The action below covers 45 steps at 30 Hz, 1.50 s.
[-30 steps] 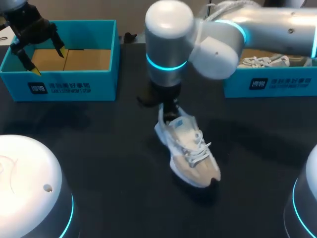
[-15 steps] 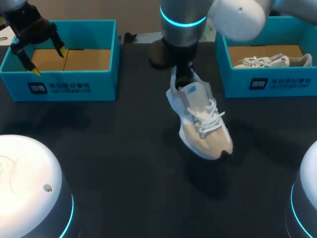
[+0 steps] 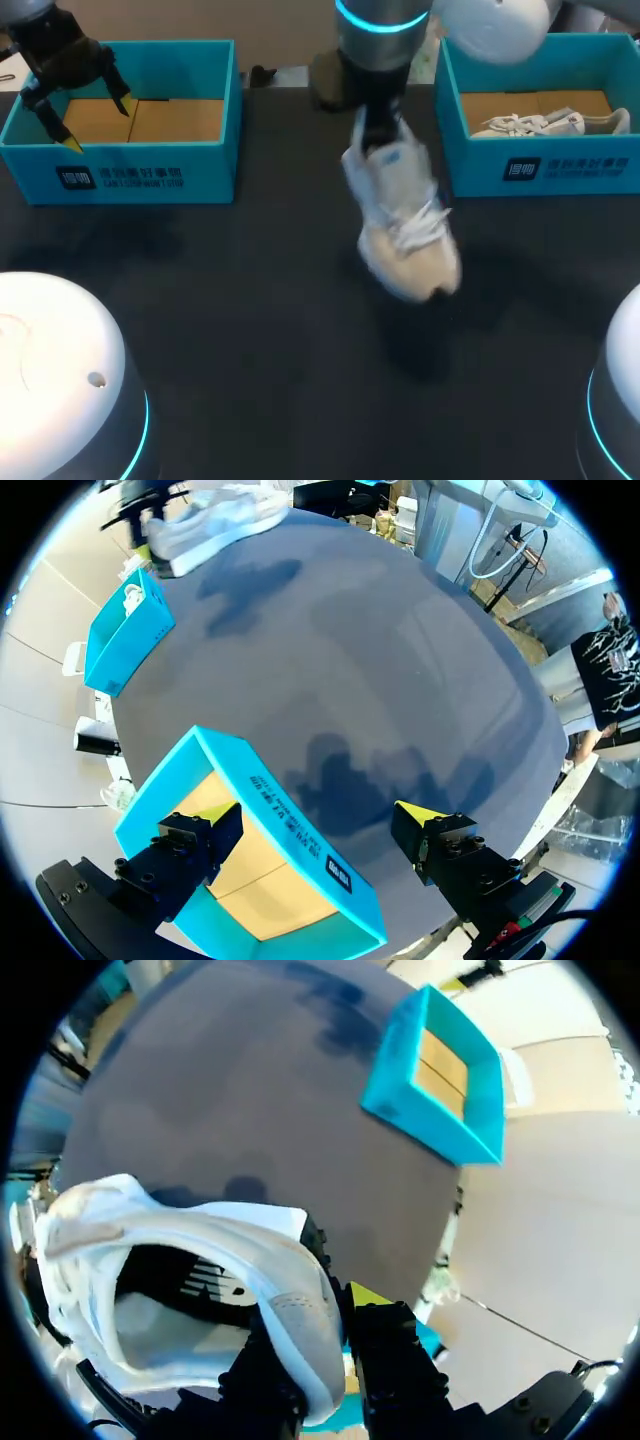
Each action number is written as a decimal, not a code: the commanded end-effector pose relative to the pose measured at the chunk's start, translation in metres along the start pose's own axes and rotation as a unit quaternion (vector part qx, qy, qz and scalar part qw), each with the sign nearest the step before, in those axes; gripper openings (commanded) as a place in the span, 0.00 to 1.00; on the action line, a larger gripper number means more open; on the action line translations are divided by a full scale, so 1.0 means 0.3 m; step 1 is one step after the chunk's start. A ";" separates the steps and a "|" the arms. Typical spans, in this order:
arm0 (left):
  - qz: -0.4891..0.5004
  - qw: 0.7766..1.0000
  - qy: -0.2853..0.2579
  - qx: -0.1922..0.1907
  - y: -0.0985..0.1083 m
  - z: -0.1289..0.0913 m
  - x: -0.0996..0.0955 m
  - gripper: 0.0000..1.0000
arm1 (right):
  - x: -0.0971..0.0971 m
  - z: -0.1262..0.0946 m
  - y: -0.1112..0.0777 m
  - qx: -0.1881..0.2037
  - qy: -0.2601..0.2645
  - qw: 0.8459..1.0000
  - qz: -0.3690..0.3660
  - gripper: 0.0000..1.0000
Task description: Take the shoe out of the shoebox, open the shoe tongue, remove and reinsert the insole, then place the shoe into the shoebox
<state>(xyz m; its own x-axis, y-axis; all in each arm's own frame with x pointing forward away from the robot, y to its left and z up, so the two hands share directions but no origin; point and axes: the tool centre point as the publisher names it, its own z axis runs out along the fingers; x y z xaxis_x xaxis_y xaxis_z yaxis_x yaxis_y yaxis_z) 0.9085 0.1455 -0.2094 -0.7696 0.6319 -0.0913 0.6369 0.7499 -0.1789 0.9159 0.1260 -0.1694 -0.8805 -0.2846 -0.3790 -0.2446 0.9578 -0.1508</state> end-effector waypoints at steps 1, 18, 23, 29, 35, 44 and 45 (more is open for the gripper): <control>0.000 1.000 0.001 -0.001 0.001 0.001 0.000 1.00 | -0.086 -0.063 -0.163 0.009 0.007 1.000 -0.003 0.00; 0.000 1.000 0.001 -0.001 0.001 0.001 0.000 1.00 | -0.262 -0.056 -0.429 -0.018 -0.006 1.000 0.006 0.00; 0.000 1.000 0.001 -0.001 0.001 0.001 0.000 1.00 | -0.262 -0.056 -0.429 -0.018 -0.006 1.000 0.006 0.00; 0.000 1.000 0.001 -0.001 0.001 0.001 0.000 1.00 | -0.347 -0.026 -0.629 0.022 -0.016 1.000 0.011 0.00; 0.000 1.000 0.001 -0.001 0.001 0.001 0.000 1.00 | -0.457 0.033 -0.884 0.033 -0.029 0.999 0.015 0.00; 0.000 1.000 0.001 -0.001 0.001 0.001 0.000 1.00 | -0.583 0.113 -1.078 0.036 -0.011 0.999 0.003 0.00; 0.000 1.000 0.001 -0.001 0.001 0.001 0.000 1.00 | -0.595 0.119 -1.098 0.044 -0.003 0.999 0.006 0.00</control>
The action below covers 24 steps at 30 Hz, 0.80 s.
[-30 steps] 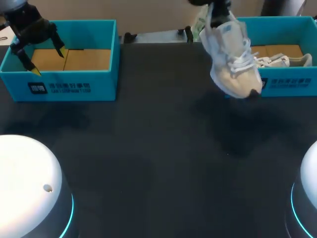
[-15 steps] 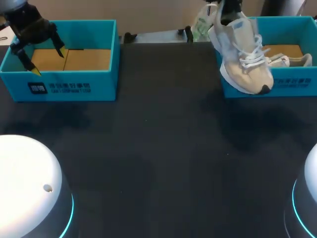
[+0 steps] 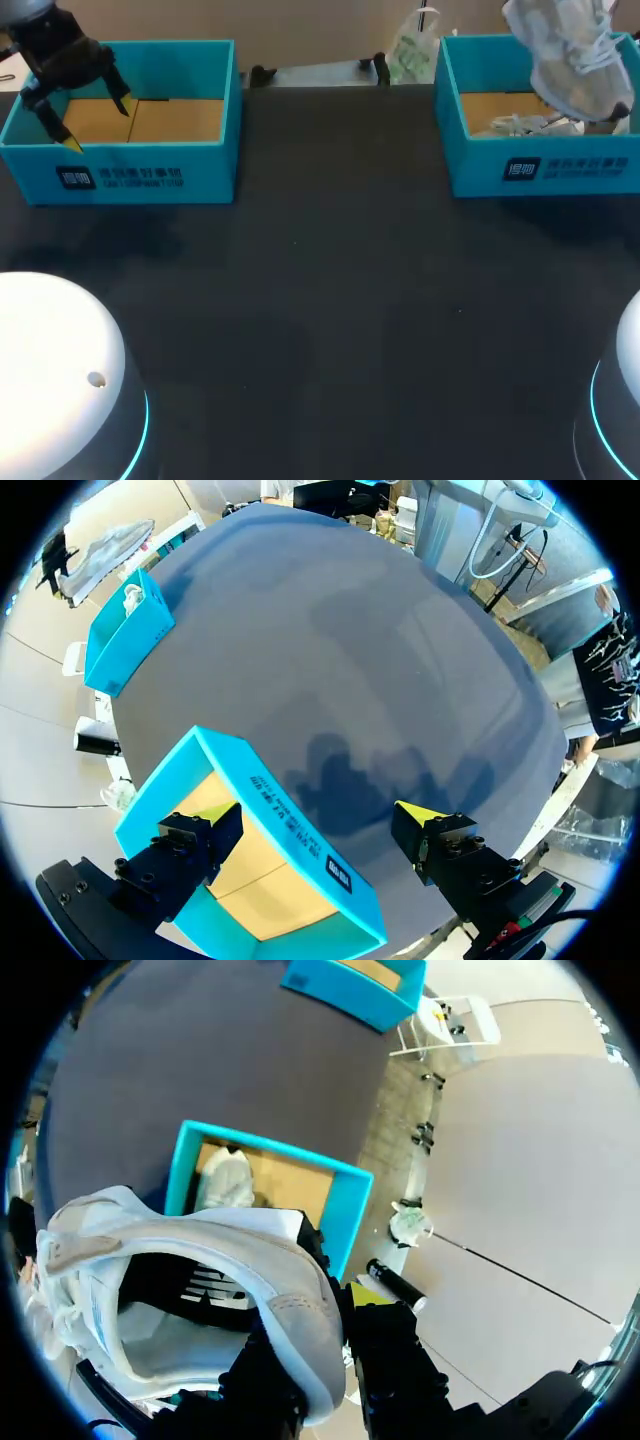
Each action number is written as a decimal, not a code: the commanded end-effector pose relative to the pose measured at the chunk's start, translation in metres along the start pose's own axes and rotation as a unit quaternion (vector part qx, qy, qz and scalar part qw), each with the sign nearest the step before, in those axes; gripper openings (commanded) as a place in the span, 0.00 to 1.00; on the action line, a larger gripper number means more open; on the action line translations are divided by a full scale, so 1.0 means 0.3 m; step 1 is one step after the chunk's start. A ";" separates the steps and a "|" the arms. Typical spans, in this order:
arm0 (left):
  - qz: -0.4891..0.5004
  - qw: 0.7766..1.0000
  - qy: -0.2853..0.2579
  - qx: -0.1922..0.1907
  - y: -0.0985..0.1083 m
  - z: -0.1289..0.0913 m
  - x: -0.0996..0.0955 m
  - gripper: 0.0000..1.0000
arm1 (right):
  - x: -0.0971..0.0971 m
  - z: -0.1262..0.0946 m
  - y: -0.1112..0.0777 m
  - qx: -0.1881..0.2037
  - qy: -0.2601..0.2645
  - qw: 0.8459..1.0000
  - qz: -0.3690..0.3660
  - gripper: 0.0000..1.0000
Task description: Take the shoe out of the shoebox, open the shoe tongue, remove and reinsert the insole, then place the shoe into the shoebox
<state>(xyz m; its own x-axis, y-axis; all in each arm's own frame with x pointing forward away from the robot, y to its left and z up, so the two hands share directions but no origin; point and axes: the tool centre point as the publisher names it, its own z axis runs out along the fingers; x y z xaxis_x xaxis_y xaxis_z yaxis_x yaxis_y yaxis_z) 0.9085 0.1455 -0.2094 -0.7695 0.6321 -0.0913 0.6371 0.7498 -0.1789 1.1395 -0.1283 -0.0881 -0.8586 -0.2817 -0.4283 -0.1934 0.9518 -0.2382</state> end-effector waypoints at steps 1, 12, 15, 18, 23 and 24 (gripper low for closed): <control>0.000 1.000 0.001 -0.001 0.001 0.000 0.000 1.00 | -0.087 0.049 -0.077 -0.008 0.024 1.000 0.000 0.00; 0.000 1.000 0.001 -0.001 0.001 0.000 0.000 1.00 | -0.162 0.151 -0.222 -0.008 0.040 0.999 0.014 0.00; 0.000 1.000 0.001 -0.001 0.001 0.000 0.000 1.00 | -0.152 0.186 -0.242 -0.021 0.027 0.999 0.039 0.00; 0.000 1.000 0.001 -0.001 0.001 0.000 0.000 1.00 | -0.120 0.213 -0.289 0.004 0.048 0.992 0.115 0.00; 0.000 1.000 0.001 -0.001 0.001 0.000 0.000 1.00 | -0.041 0.214 -0.364 0.065 0.081 0.960 0.262 0.00; 0.000 1.000 0.001 -0.001 0.001 0.000 0.000 1.00 | -0.022 0.212 -0.383 0.068 0.080 0.950 0.294 0.00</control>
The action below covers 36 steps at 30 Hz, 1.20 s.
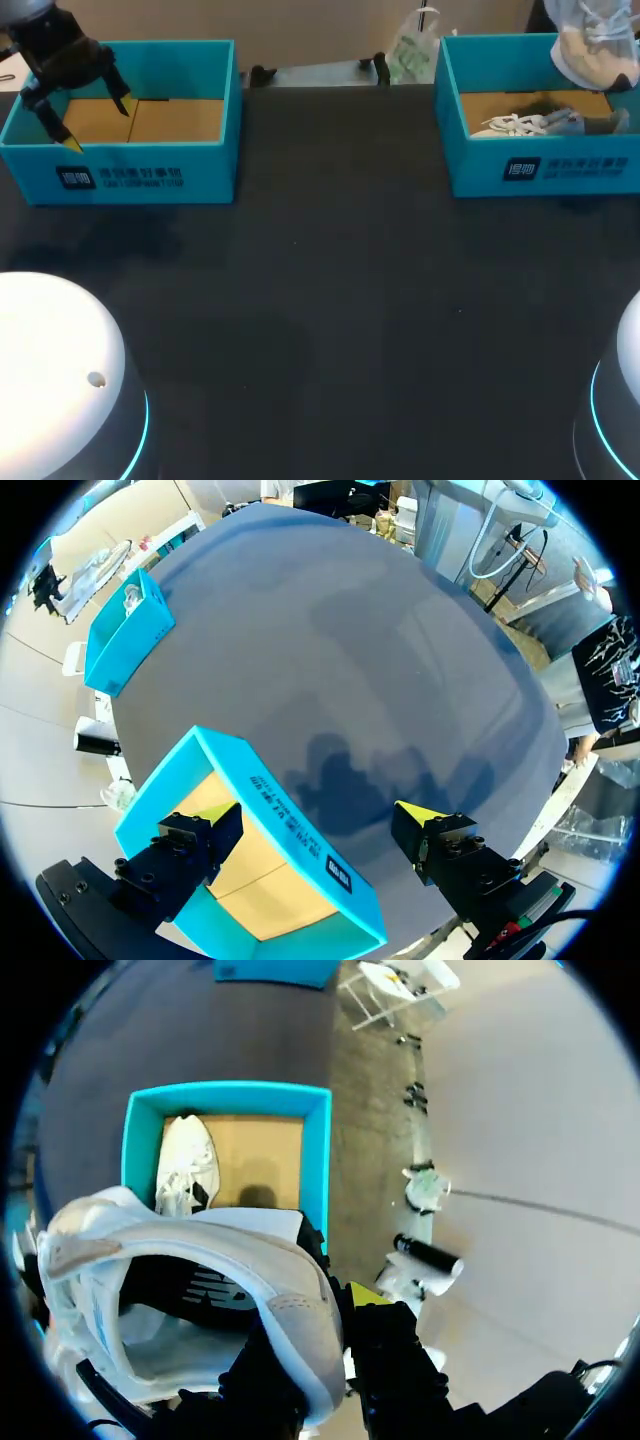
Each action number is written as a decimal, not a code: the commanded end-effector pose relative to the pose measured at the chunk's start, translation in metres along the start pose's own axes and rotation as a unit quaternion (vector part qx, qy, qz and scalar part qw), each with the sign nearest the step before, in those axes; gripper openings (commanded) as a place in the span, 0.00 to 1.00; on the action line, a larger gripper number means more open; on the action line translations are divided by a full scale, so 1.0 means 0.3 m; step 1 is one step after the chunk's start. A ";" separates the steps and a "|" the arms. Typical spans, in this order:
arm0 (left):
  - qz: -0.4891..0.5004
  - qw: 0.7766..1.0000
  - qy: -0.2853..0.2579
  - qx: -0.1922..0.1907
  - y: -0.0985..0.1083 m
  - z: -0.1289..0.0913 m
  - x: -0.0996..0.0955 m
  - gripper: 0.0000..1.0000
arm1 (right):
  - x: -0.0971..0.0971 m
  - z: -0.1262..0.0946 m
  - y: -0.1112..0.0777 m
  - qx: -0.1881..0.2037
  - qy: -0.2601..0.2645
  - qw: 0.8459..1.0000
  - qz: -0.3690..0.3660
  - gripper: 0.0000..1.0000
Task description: Take the shoe out of the shoebox, open the shoe tongue, remove and reinsert the insole, then place the shoe into the shoebox
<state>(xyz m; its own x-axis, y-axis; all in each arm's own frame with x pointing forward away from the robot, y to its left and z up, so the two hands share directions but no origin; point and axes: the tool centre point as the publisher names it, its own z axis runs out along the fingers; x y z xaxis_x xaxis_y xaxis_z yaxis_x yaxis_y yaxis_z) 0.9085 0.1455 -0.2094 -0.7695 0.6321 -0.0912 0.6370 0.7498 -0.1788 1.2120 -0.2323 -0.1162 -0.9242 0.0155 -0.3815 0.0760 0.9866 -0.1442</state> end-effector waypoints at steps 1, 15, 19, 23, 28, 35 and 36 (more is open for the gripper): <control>0.000 1.000 0.001 -0.001 0.001 0.001 0.000 1.00 | 0.049 -0.023 -0.056 0.055 0.018 0.982 0.181 0.00; 0.000 1.000 0.001 -0.001 0.001 0.001 0.000 1.00 | 0.050 -0.014 -0.062 0.069 0.022 0.975 0.212 0.00; 0.000 1.000 0.001 -0.001 0.001 0.001 0.000 1.00 | 0.029 0.018 -0.121 0.118 0.023 0.944 0.308 0.00; 0.000 1.000 0.001 -0.001 0.001 0.001 0.000 1.00 | 0.026 0.041 -0.215 0.150 0.037 0.897 0.414 0.00; 0.000 1.000 0.001 -0.001 0.001 0.001 0.000 1.00 | 0.050 0.062 -0.294 0.206 0.059 0.823 0.526 0.00; 0.000 1.000 0.001 -0.001 0.001 0.001 0.000 1.00 | 0.050 0.062 -0.294 0.206 0.059 0.823 0.526 0.00; 0.000 1.000 0.001 -0.001 0.001 0.001 0.000 1.00 | 0.050 0.062 -0.294 0.206 0.059 0.823 0.526 0.00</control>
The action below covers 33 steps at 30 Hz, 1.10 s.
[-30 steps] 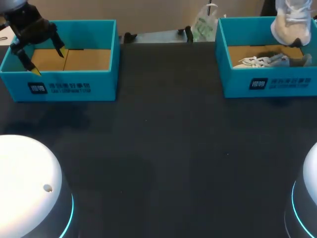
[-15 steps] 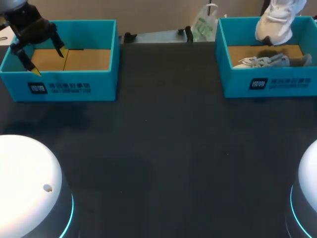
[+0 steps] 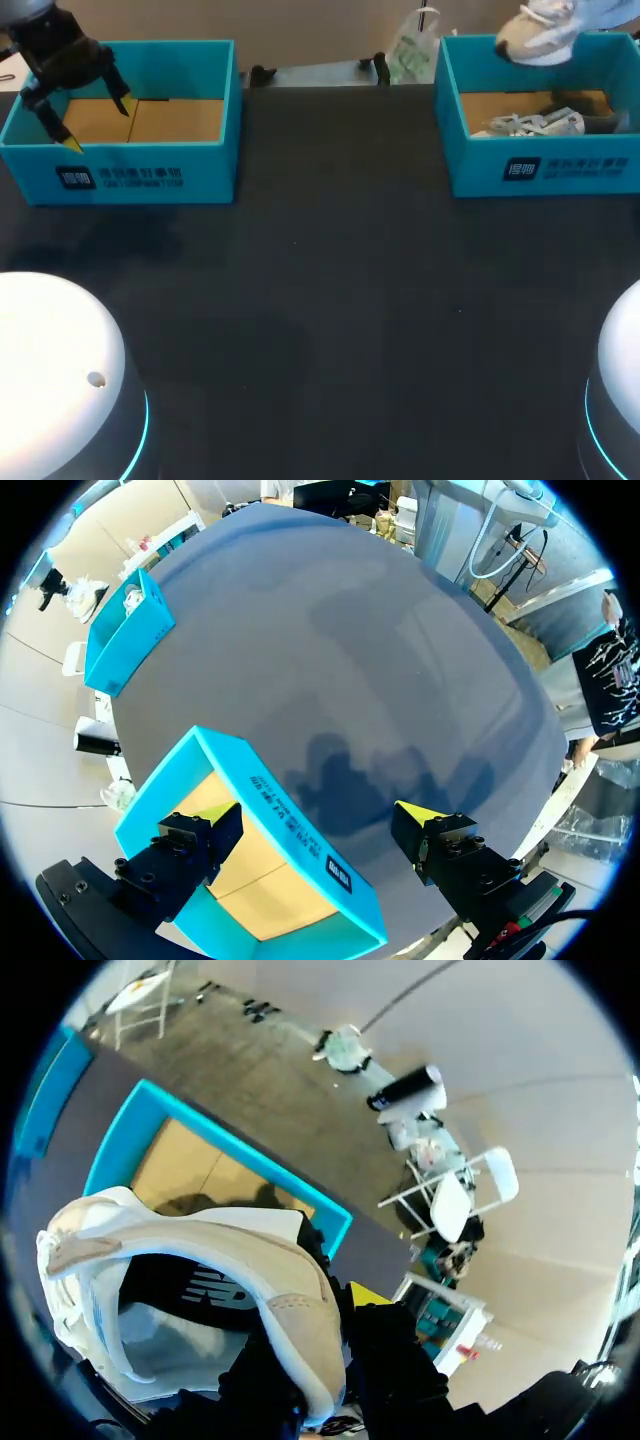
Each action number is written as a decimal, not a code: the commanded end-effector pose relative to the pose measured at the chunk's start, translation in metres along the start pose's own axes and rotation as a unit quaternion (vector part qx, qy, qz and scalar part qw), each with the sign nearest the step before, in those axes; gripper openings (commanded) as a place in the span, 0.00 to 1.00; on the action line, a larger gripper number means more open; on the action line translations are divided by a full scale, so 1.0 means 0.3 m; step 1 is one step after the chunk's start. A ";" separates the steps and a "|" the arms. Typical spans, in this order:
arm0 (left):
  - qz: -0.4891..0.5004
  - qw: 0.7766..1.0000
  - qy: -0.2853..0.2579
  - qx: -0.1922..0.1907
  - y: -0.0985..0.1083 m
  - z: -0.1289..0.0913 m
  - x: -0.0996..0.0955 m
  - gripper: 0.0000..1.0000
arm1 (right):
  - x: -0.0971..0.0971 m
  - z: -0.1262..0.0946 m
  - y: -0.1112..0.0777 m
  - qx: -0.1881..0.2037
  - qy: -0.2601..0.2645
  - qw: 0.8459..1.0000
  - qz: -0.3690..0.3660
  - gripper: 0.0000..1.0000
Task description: Take the shoe out of the shoebox, open the shoe tongue, remove and reinsert the insole, then place the shoe into the shoebox
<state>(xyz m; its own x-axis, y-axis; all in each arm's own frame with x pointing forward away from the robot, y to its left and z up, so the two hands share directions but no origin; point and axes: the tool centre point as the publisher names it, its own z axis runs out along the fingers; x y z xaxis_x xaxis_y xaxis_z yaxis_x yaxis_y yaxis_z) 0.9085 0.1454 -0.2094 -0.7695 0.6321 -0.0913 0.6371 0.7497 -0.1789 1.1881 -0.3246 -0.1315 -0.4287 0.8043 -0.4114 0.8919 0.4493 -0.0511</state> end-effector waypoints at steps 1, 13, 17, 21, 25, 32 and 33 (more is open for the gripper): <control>0.000 1.000 0.001 -0.001 0.001 0.000 0.000 1.00 | -0.015 -0.015 0.033 0.059 0.010 0.996 0.074 0.00; 0.000 1.000 0.001 -0.001 0.001 0.000 0.000 1.00 | 0.013 0.057 -0.033 0.045 0.041 0.988 0.141 0.00; 0.000 1.000 0.001 -0.001 0.001 0.000 0.000 1.00 | 0.017 0.071 -0.070 0.041 0.040 0.983 0.173 0.00; 0.000 1.000 0.001 -0.001 0.001 0.000 0.000 1.00 | 0.032 0.103 -0.088 0.029 0.034 0.981 0.187 0.00; 0.000 1.000 0.001 -0.001 0.001 0.000 0.000 1.00 | 0.060 0.152 -0.097 0.035 0.021 0.980 0.193 0.00; 0.000 1.000 0.001 -0.001 0.001 0.000 0.000 1.00 | 0.098 0.225 -0.121 0.045 0.034 0.980 0.192 0.00; 0.000 1.000 0.001 -0.001 0.001 0.000 0.000 1.00 | 0.098 0.225 -0.121 0.045 0.034 0.980 0.192 0.00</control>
<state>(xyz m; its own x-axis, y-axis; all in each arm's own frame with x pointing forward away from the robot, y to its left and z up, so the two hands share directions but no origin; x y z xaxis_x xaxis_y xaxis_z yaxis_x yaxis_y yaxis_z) 0.9085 0.1455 -0.2094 -0.7696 0.6320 -0.0913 0.6370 0.7498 -0.1790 1.1599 -0.3395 -0.1994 -0.0644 0.9300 -0.3619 0.9977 0.0516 -0.0450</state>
